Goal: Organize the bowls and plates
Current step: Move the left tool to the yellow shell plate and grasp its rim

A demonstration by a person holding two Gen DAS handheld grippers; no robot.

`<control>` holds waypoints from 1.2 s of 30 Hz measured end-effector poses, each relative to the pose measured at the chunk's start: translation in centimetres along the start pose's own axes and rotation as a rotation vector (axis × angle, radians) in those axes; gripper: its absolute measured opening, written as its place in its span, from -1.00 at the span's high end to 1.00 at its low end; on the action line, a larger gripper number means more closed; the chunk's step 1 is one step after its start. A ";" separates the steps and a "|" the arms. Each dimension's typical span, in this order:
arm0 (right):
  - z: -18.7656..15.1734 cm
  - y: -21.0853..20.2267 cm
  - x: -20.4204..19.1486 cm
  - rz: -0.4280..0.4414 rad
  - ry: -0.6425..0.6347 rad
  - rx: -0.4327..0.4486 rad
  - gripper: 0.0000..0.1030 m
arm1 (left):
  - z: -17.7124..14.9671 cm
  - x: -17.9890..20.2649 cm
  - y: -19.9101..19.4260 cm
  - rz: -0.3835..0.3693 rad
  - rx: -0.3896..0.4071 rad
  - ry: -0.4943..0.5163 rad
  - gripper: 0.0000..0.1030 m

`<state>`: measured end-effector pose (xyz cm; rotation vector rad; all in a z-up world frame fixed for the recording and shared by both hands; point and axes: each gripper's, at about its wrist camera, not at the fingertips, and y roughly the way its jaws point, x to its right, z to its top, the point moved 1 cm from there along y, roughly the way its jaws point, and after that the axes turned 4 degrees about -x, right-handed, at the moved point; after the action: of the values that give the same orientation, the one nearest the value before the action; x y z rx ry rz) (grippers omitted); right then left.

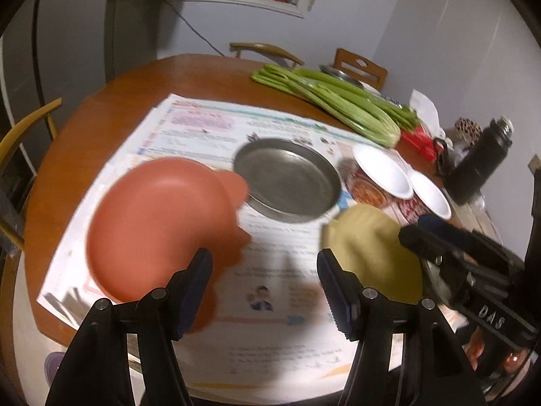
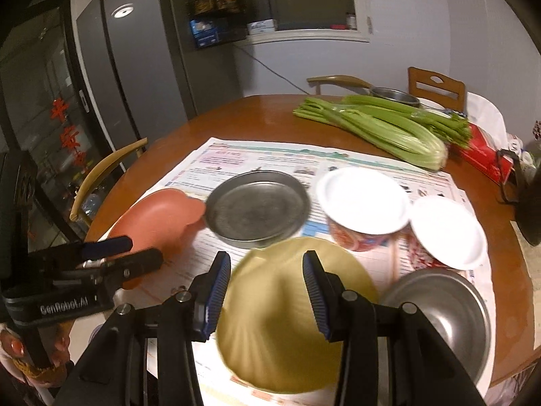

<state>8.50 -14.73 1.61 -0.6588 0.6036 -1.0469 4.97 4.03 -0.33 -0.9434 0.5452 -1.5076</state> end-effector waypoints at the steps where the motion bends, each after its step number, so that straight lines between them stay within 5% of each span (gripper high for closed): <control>1: -0.1 -0.1 0.3 -0.004 0.005 0.002 0.14 | -0.3 0.5 0.3 -0.007 -0.013 0.003 -0.28; 8: 0.2 0.4 3.1 -0.042 0.011 -0.019 0.14 | -1.6 2.8 2.1 -0.029 -0.091 0.037 -0.28; 14: 0.5 3.3 4.7 -0.071 -0.048 -0.132 0.14 | -2.4 4.0 3.8 -0.051 -0.148 0.028 -0.28; 28: 1.0 7.1 4.5 -0.113 -0.148 -0.235 0.14 | -2.4 5.5 5.8 -0.036 -0.167 0.029 -0.28; 36: 0.9 8.2 3.9 -0.138 -0.167 -0.256 0.14 | -2.3 5.4 6.1 -0.027 -0.155 0.047 0.14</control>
<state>15.33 -15.32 -4.40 -1.0143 0.5569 -1.0388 6.94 -2.65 -5.14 -1.0402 0.6939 -1.5310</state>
